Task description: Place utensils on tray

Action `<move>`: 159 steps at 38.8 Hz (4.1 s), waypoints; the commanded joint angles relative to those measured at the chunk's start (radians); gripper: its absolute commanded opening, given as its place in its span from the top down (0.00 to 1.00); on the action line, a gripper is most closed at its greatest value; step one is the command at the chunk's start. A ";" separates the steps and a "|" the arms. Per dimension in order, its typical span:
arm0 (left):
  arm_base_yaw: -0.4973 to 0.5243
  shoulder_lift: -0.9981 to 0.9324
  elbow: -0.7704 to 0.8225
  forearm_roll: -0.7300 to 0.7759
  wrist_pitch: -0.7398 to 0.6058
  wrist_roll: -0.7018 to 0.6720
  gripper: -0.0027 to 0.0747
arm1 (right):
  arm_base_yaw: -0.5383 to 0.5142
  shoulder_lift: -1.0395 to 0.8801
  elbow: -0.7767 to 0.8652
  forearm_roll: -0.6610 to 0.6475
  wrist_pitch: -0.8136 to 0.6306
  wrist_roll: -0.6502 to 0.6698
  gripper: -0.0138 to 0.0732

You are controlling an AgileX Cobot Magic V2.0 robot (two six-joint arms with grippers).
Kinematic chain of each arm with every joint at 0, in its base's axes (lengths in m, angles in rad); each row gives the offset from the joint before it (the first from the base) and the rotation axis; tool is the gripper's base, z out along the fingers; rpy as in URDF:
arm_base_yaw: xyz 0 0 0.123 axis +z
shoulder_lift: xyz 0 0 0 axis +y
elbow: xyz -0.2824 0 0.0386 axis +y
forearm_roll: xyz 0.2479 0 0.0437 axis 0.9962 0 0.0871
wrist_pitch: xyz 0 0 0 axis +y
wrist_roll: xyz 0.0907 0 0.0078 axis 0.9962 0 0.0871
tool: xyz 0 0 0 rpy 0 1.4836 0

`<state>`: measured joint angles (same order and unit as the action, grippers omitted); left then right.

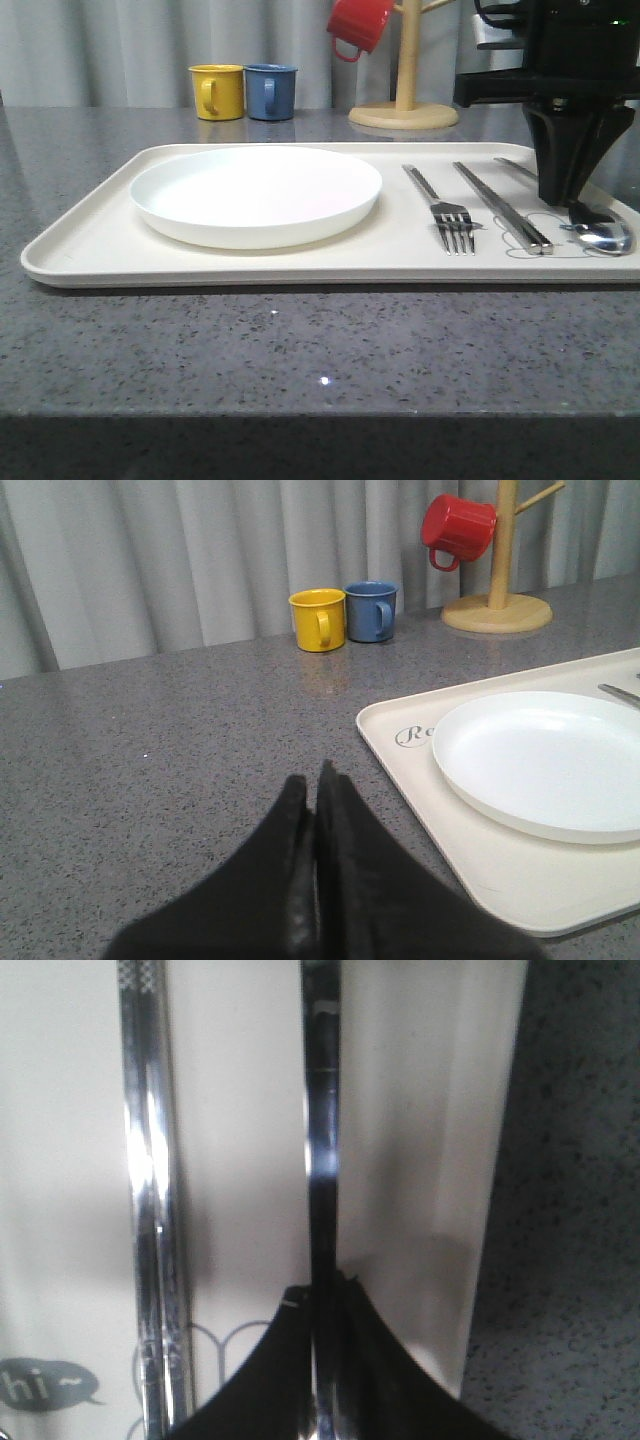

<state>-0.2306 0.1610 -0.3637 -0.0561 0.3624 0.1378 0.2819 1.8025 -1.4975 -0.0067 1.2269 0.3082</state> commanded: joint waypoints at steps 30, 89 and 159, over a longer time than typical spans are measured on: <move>0.002 0.010 -0.027 -0.012 -0.085 -0.010 0.99 | -0.005 -0.187 -0.175 -0.020 0.110 -0.023 0.45; 0.002 0.010 -0.027 -0.012 -0.089 -0.010 0.99 | -0.005 -1.611 1.095 -0.171 -0.870 -0.197 0.92; 0.173 -0.189 0.370 -0.017 -0.283 -0.011 0.99 | -0.005 -1.612 1.103 -0.171 -0.876 -0.197 0.92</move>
<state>-0.0581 -0.0060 0.0041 -0.0633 0.1669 0.1378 0.2819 0.1790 -0.3786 -0.1624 0.4414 0.1187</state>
